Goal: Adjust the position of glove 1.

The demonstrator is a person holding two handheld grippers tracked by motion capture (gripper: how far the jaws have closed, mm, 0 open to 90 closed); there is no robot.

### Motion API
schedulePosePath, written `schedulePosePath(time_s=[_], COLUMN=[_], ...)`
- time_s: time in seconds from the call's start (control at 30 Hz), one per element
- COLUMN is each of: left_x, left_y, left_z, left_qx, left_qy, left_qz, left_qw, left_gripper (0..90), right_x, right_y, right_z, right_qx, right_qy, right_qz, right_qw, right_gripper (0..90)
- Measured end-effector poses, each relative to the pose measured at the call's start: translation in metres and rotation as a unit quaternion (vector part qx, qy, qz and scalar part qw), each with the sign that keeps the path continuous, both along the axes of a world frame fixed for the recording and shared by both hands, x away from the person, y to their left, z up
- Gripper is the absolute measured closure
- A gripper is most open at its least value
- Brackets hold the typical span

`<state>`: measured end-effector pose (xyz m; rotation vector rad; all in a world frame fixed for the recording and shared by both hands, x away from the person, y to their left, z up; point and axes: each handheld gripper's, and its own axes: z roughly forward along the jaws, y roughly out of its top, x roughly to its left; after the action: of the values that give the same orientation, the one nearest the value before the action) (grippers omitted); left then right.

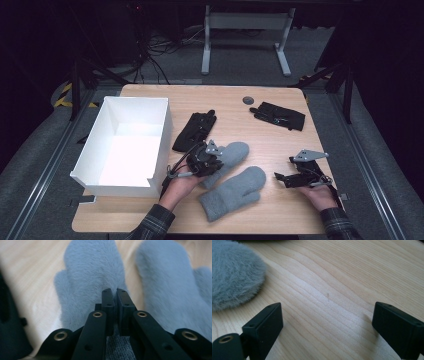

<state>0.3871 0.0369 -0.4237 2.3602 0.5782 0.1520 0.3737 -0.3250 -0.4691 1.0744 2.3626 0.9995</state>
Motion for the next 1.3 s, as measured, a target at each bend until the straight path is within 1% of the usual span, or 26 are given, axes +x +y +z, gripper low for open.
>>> schedulePosePath(time_s=[0.03,0.07,0.13,0.17,0.2,0.23,0.3,0.33,0.37,0.4,0.47,0.53,0.7,0.73,0.8,0.83,0.87,0.9,0.93,0.97,1.0,1.07,1.13,1.2,1.27,1.3], left_x=[-0.002,-0.003,-0.002,-0.002,0.000,0.003,0.012,0.015,0.019,0.024,0.031,0.037,0.041,0.041,0.041,0.042,0.043,0.043,0.043,0.044,0.044,0.043,0.042,0.041,0.039,0.039], left_y=[0.001,0.002,0.004,0.004,0.006,0.007,0.009,0.009,0.009,0.009,0.009,0.010,0.012,0.012,0.012,0.012,0.012,0.012,0.012,0.012,0.011,0.010,0.008,0.008,0.008,0.008], left_z=[0.000,0.001,0.008,0.008,0.013,0.017,0.018,0.017,0.016,0.013,0.005,-0.003,-0.016,-0.016,-0.021,-0.023,-0.025,-0.027,-0.028,-0.029,-0.028,-0.027,-0.024,-0.020,-0.015,-0.012], left_qx=[-0.002,-0.008,-0.036,-0.036,-0.042,-0.046,-0.042,-0.041,-0.036,-0.034,-0.021,-0.013,0.005,0.005,0.007,0.009,0.007,0.003,-0.002,-0.007,-0.007,0.000,0.005,0.001,-0.007,-0.014], left_qy=[0.001,-0.002,-0.002,-0.002,-0.006,-0.013,-0.017,-0.014,-0.010,-0.007,0.003,0.011,0.028,0.028,0.035,0.039,0.043,0.048,0.056,0.062,0.065,0.062,0.058,0.052,0.049,0.046], left_qz=[-0.004,-0.004,0.005,0.005,0.016,0.035,0.059,0.066,0.079,0.091,0.109,0.119,0.119,0.119,0.118,0.111,0.110,0.105,0.098,0.094,0.093,0.091,0.090,0.089,0.086,0.085], left_qw=[1.0000,1.0000,0.9994,0.9994,0.9990,0.9982,0.9973,0.9969,0.9962,0.9952,0.9938,0.9927,0.9925,0.9925,0.9924,0.9930,0.9929,0.9933,0.9936,0.9936,0.9935,0.9939,0.9942,0.9947,0.9951,0.9952], left_gripper=[82.7,76.7,69.9,67.3,67.3,66.4,66.6,66.5,66.1,65.8,64.6,63.5,60.7,60.8,60.8,60.9,61.5,63.8,68.8,71.6,77.1,82.8,85.4,86.2,86.4,86.4], right_x=[0.000,0.000,0.000,0.000,0.000,0.000,0.000,0.000,0.000,0.000,0.000,0.000,0.000,0.000,0.000,0.000,0.000,0.000,0.000,0.000,0.000,0.000,0.000,0.000,-0.002,-0.002], right_y=[0.000,0.000,0.000,0.000,0.000,0.000,0.000,0.000,0.000,0.000,0.000,0.000,0.000,0.000,0.000,0.000,0.000,0.000,0.000,0.000,0.000,0.000,0.000,0.000,0.001,0.001], right_z=[0.000,0.000,0.000,0.000,0.000,0.000,0.000,0.000,0.000,0.000,0.000,0.000,0.000,0.000,0.000,0.000,0.000,0.000,0.000,0.000,0.000,0.000,0.000,0.000,0.003,0.005], right_qx=[0.000,0.000,0.000,0.000,0.000,0.000,0.000,0.000,0.000,0.000,0.000,0.000,0.000,0.000,0.000,0.000,0.000,0.000,0.000,0.000,0.001,0.000,0.000,-0.001,0.001,0.007], right_qy=[0.000,0.000,0.000,0.000,0.000,0.000,0.000,0.000,0.000,0.000,0.000,0.000,0.000,0.000,0.000,0.000,0.000,0.000,0.000,0.000,0.000,0.000,0.000,-0.001,0.003,0.008], right_qz=[0.000,0.000,0.000,0.000,0.000,0.000,0.000,0.000,0.000,0.000,-0.001,0.000,0.000,0.000,0.000,0.000,0.000,-0.001,-0.001,-0.001,-0.001,-0.001,-0.001,-0.003,0.004,0.009], right_qw=[1.0000,1.0000,1.0000,1.0000,1.0000,1.0000,1.0000,1.0000,1.0000,1.0000,1.0000,1.0000,1.0000,1.0000,1.0000,1.0000,1.0000,1.0000,1.0000,1.0000,1.0000,1.0000,1.0000,1.0000,1.0000,0.9999], right_gripper=[10.2,10.2,10.2,10.2,10.2,10.2,10.2,10.2,10.2,10.2,10.2,10.2,10.2,10.2,10.2,10.2,10.2,10.2,10.2,10.2,10.2,10.2,10.2,11.5,21.1,26.1])
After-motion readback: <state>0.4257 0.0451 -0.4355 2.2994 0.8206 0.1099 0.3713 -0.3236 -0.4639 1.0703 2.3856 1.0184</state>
